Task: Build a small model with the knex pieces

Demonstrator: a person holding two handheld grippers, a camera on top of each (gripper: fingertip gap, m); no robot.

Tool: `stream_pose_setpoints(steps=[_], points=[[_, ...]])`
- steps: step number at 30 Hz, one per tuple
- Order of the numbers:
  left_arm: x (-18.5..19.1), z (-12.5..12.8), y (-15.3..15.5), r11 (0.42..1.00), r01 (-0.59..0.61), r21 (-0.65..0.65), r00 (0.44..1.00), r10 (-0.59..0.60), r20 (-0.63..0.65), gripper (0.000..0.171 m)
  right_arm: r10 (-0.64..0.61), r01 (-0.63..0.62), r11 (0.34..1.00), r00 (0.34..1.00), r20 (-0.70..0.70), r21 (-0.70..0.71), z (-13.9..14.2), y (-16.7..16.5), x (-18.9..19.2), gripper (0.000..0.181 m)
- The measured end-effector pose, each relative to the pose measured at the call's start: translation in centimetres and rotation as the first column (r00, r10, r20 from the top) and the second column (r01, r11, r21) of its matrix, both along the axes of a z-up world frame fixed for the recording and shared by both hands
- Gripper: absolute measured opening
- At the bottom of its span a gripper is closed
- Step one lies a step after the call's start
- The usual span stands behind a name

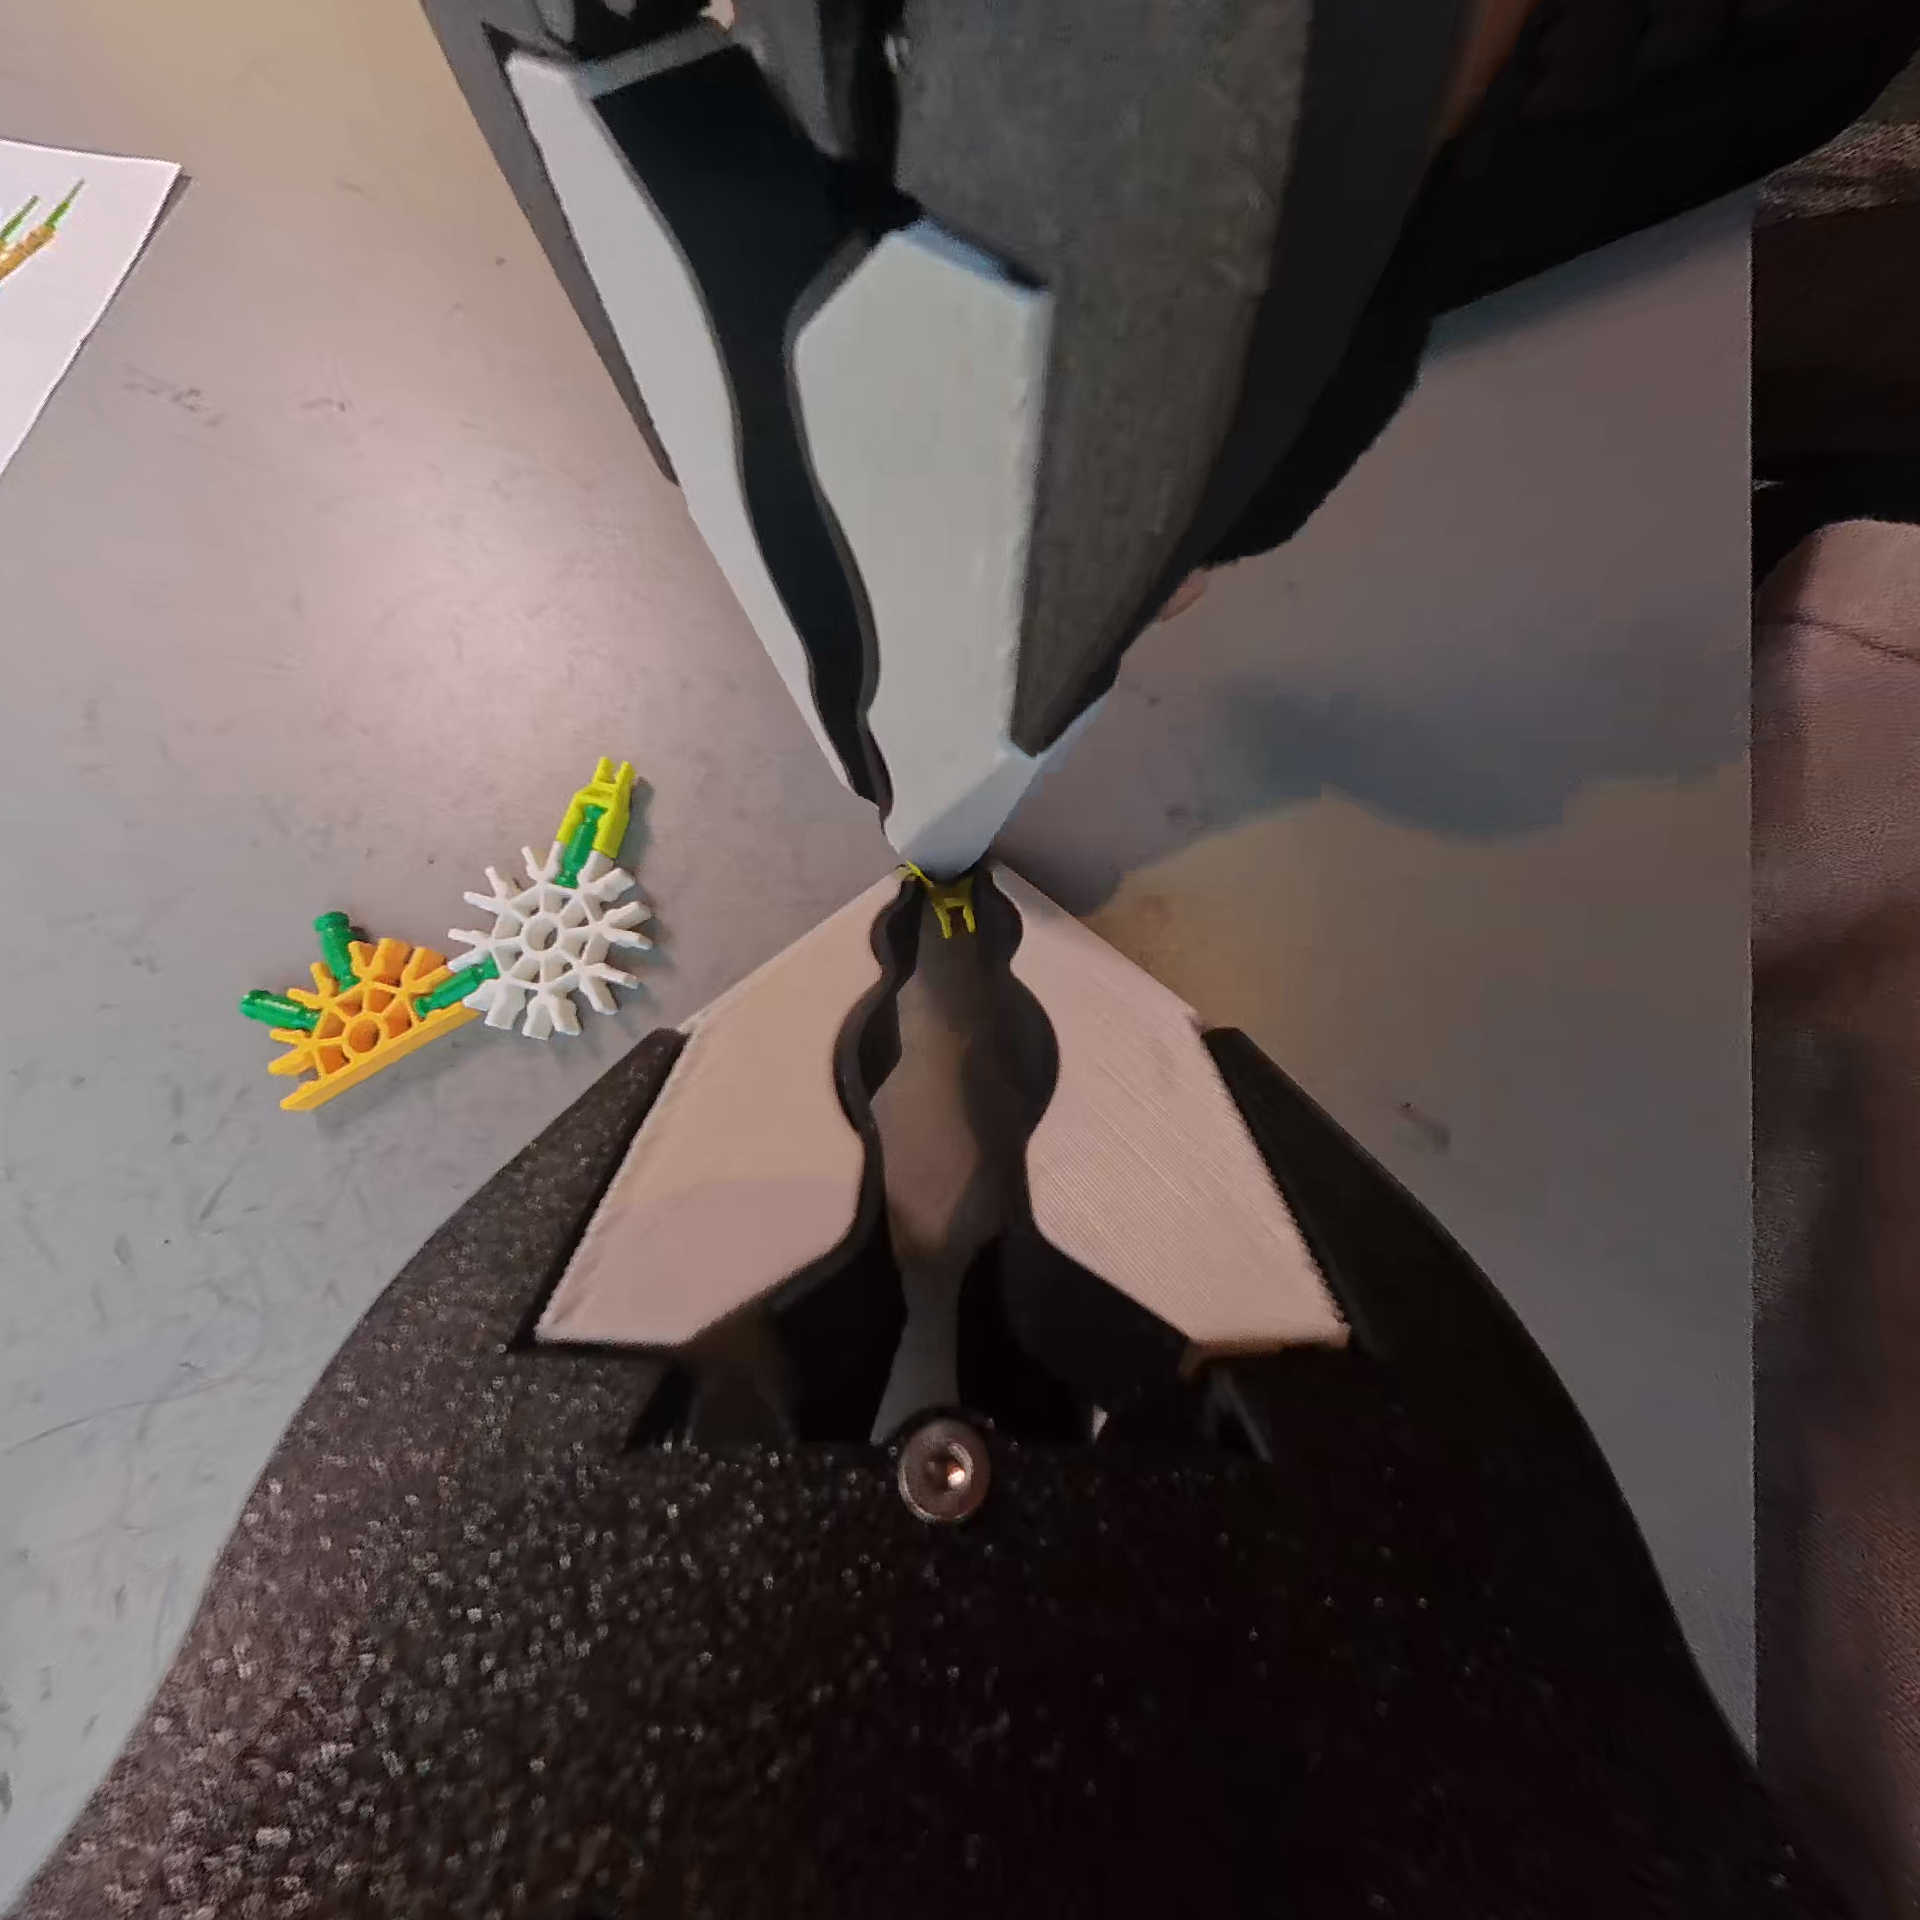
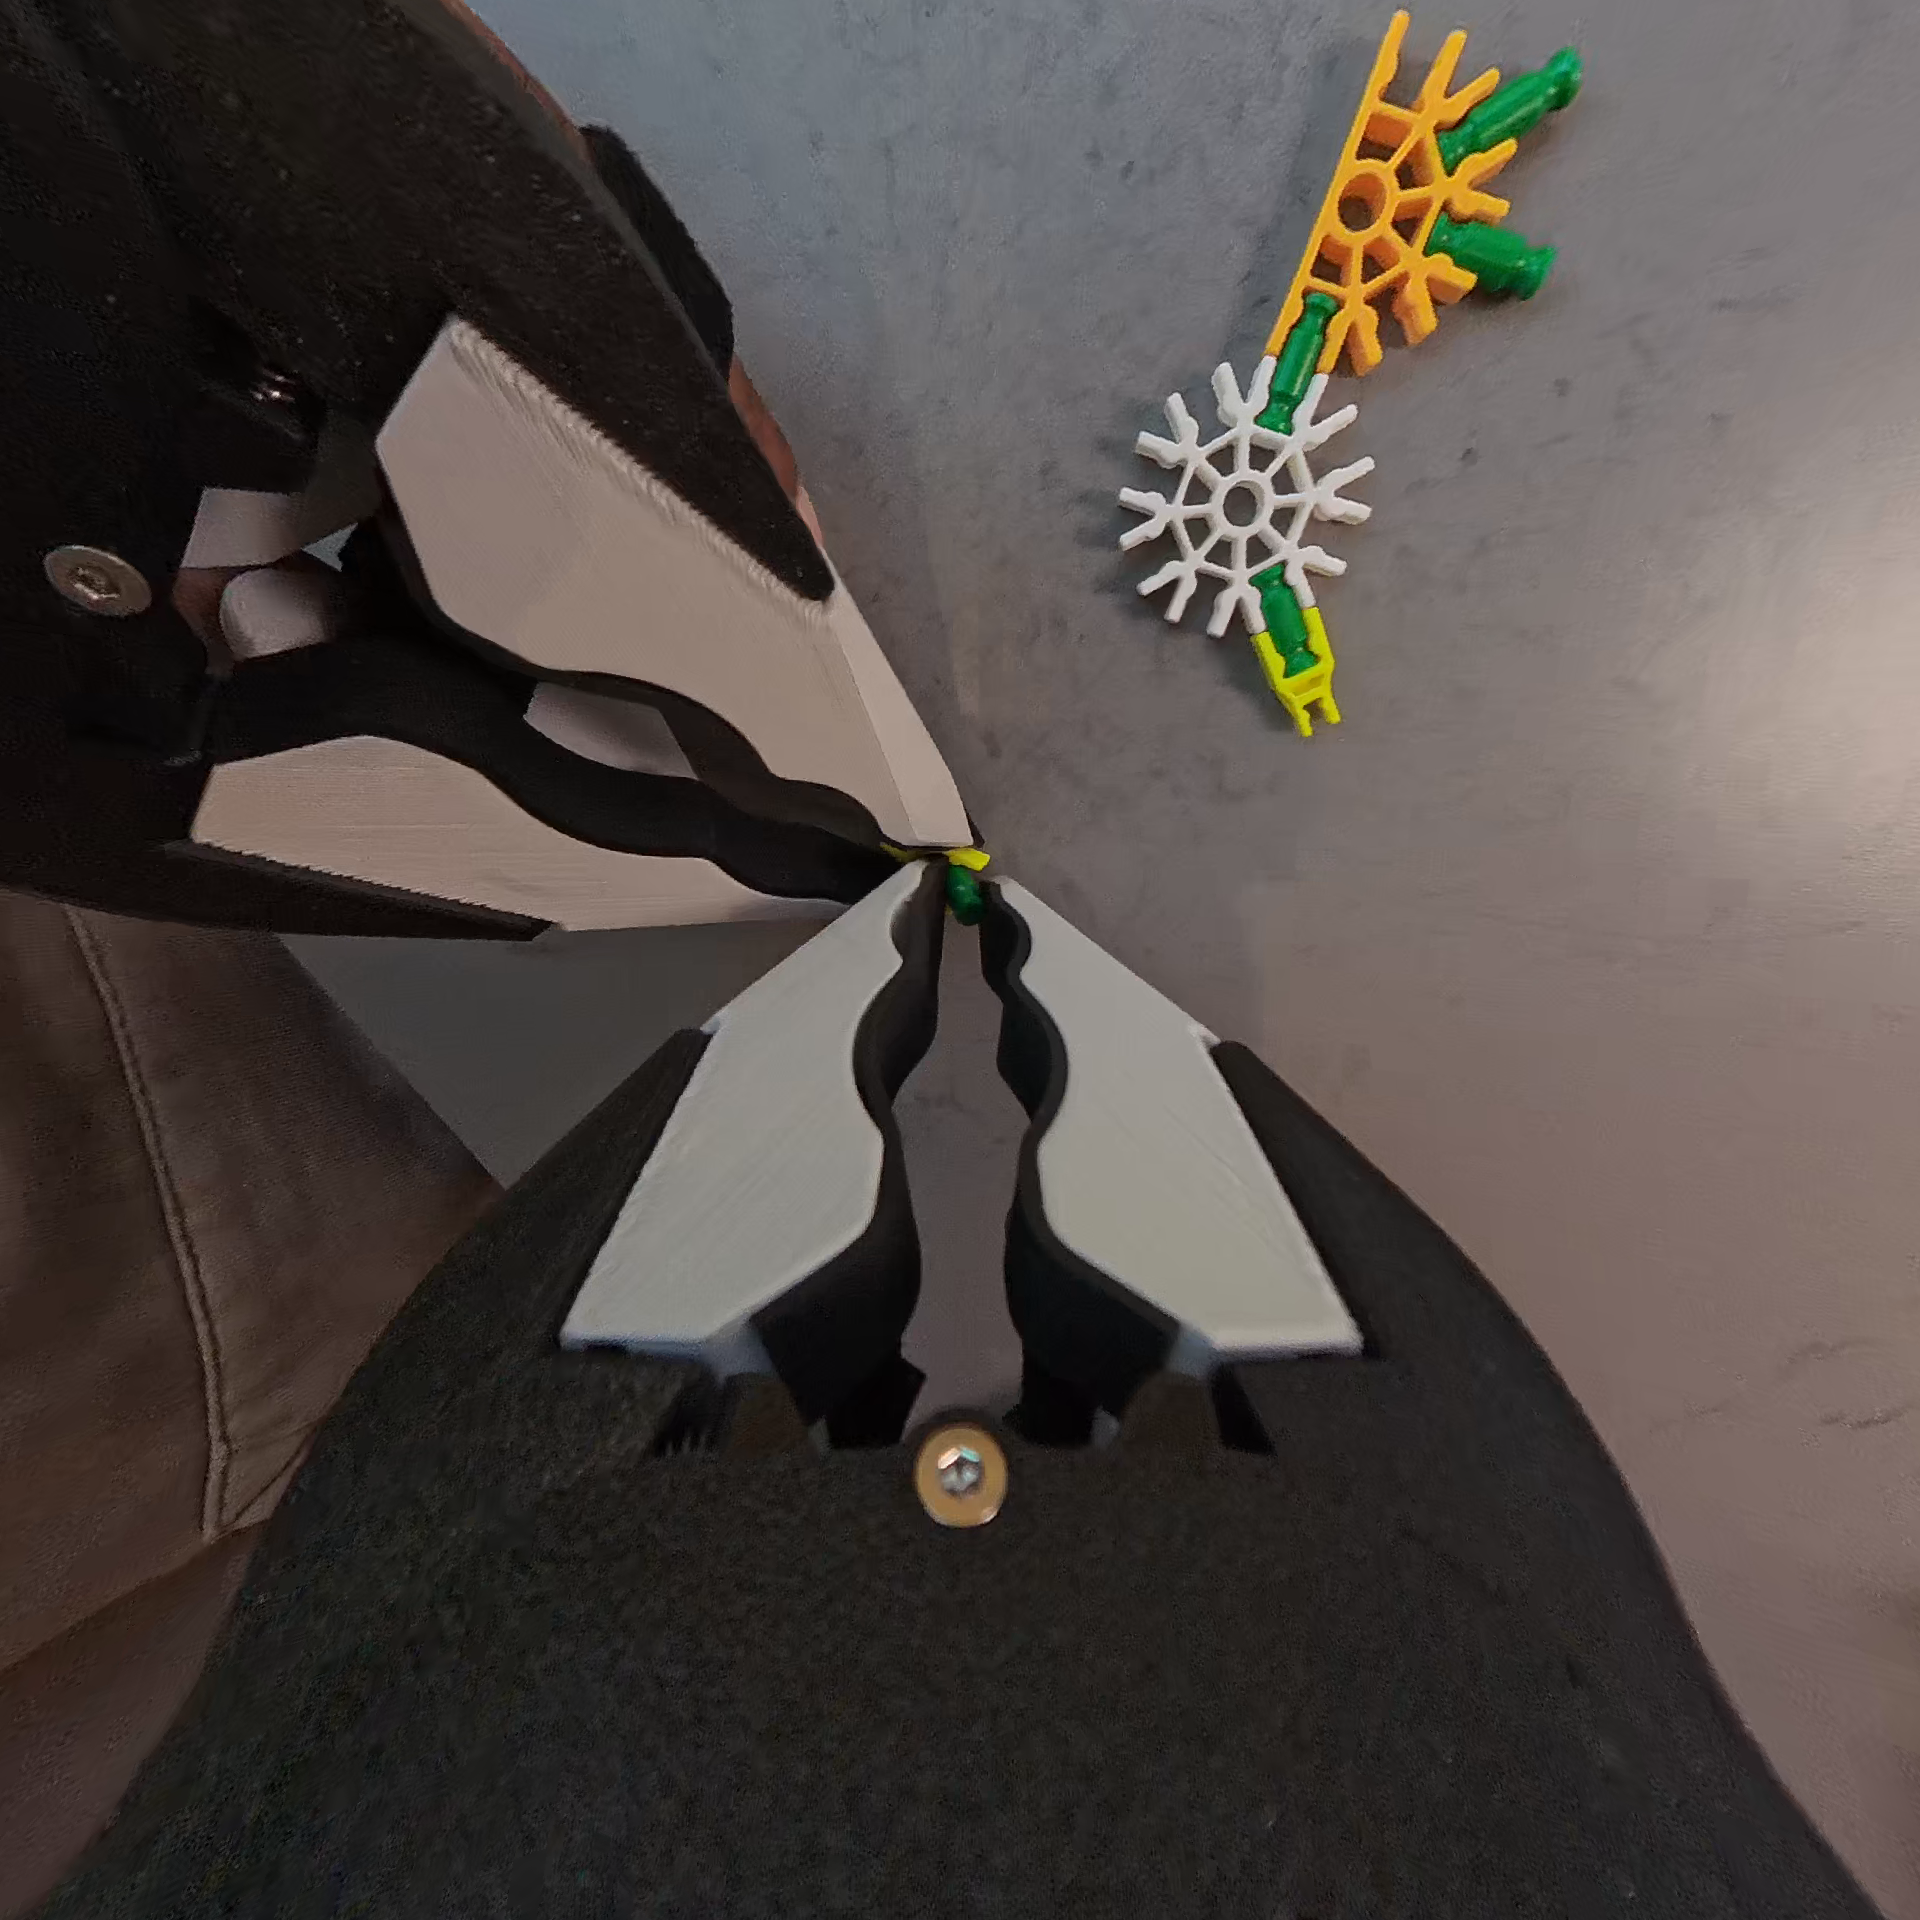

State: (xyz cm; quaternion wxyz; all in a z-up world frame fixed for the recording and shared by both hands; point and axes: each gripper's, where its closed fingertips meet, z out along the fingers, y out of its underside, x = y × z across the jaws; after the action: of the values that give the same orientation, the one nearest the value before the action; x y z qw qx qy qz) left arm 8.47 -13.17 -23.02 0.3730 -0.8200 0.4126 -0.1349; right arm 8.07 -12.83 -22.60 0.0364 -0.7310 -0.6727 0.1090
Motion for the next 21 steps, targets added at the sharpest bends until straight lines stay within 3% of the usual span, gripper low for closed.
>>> stream_pose_setpoints(steps=[4,9,15,18,21], points=[[0.0,0.0,0.0,1.000,-0.006,0.019,1.000,0.006,-0.018,0.010,0.062,-0.062,0.984,0.998,0.002,0.170,0.0,0.2,-0.2,0.002],[-0.1,0.1,0.0,0.995,0.017,0.100,0.996,-0.008,-0.085,0.011,0.049,-0.016,0.963,0.992,-0.117,0.268,0.1,0.4,-0.2,0.003],[0.0,0.1,-0.1,1.000,0.009,0.030,1.000,-0.009,0.006,0.009,-0.025,0.112,0.965,0.941,-0.338,0.237,0.4,0.4,0.3,0.004],[0.0,0.1,-0.1,1.000,0.010,0.029,1.000,-0.011,0.012,0.009,0.018,0.122,0.939,0.916,-0.402,0.322,1.2,1.2,0.7,0.004],[0.0,0.2,-0.1,1.000,0.017,0.020,0.999,-0.017,0.027,0.009,-0.009,0.156,0.952,0.874,-0.485,0.264,2.0,1.2,1.0,0.004]])
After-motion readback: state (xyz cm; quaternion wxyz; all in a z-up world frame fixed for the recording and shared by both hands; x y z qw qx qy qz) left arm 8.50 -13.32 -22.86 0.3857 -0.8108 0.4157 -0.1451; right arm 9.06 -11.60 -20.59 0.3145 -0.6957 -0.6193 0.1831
